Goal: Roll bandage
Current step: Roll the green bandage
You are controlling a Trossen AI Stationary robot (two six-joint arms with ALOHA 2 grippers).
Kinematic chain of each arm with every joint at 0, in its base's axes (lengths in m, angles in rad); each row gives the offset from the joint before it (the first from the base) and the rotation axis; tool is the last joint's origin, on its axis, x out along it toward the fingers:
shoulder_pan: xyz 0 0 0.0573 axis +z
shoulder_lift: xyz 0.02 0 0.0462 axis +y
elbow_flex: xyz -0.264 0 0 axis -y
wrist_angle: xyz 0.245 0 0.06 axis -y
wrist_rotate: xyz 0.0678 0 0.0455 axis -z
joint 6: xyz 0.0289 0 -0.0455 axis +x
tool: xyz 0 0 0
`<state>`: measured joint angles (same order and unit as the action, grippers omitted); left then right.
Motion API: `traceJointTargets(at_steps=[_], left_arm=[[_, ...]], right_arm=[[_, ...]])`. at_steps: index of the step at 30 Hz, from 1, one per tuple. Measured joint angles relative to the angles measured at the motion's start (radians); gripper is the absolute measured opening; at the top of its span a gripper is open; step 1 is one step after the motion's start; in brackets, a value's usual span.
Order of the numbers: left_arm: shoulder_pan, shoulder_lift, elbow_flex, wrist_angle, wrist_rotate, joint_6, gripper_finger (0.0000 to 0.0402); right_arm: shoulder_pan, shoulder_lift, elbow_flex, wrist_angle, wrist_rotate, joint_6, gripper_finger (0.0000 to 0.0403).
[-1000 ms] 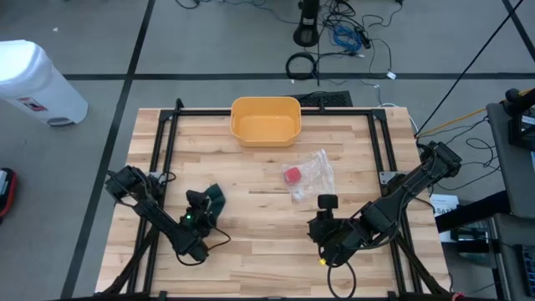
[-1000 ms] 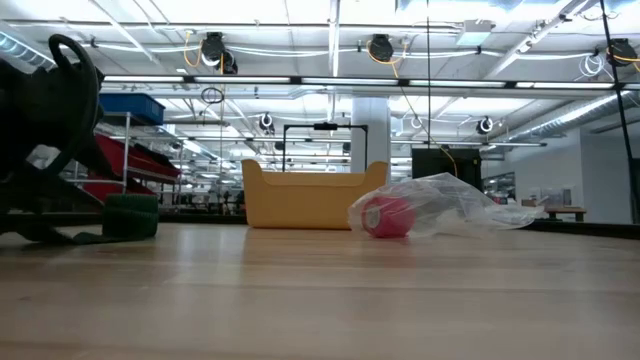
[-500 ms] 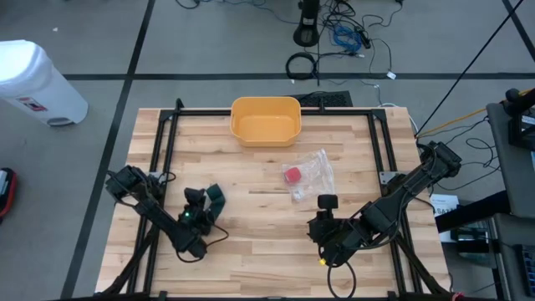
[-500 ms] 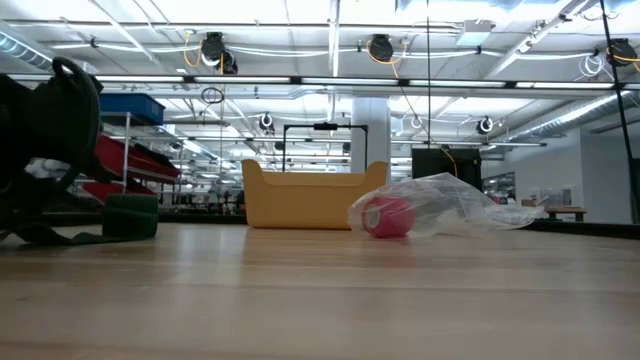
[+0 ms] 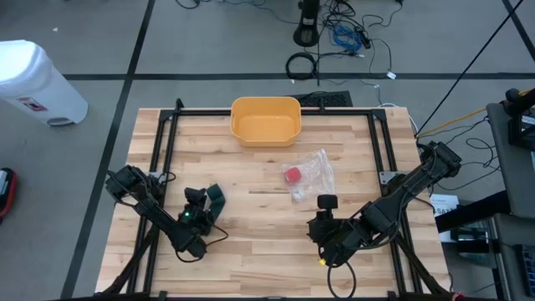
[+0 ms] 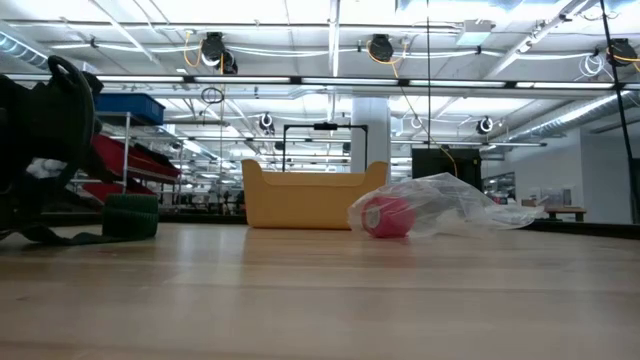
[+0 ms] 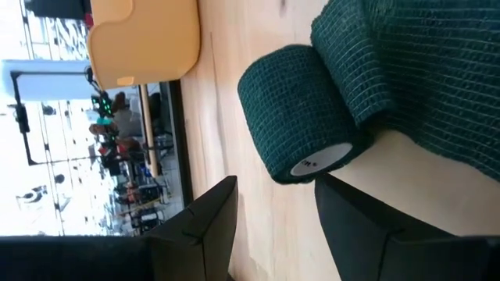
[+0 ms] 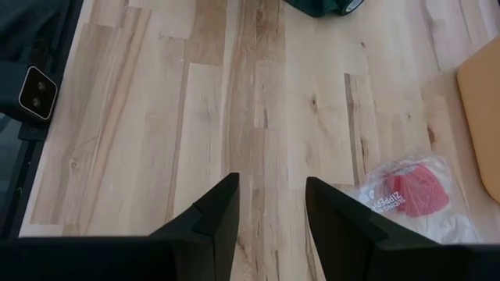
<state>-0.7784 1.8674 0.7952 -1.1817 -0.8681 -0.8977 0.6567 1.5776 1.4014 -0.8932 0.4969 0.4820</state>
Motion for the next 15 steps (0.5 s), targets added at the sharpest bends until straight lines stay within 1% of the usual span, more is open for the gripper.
traceJointTargets(at_steps=[4,9,15], left_arm=[[0.007,0.000,0.000,0.024,-0.016,0.068,0.0178],[0.044,0.000,0.000,0.027,-0.025,0.086,0.0178],[0.085,-0.002,0.001,0.063,-0.030,0.169,0.0178]], right_arm=[[0.000,0.000,0.000,0.000,0.000,0.000,0.0132],[0.000,0.000,0.000,0.000,0.000,-0.003,0.0132],[0.000,0.000,0.000,0.000,0.000,-0.003,0.0132]])
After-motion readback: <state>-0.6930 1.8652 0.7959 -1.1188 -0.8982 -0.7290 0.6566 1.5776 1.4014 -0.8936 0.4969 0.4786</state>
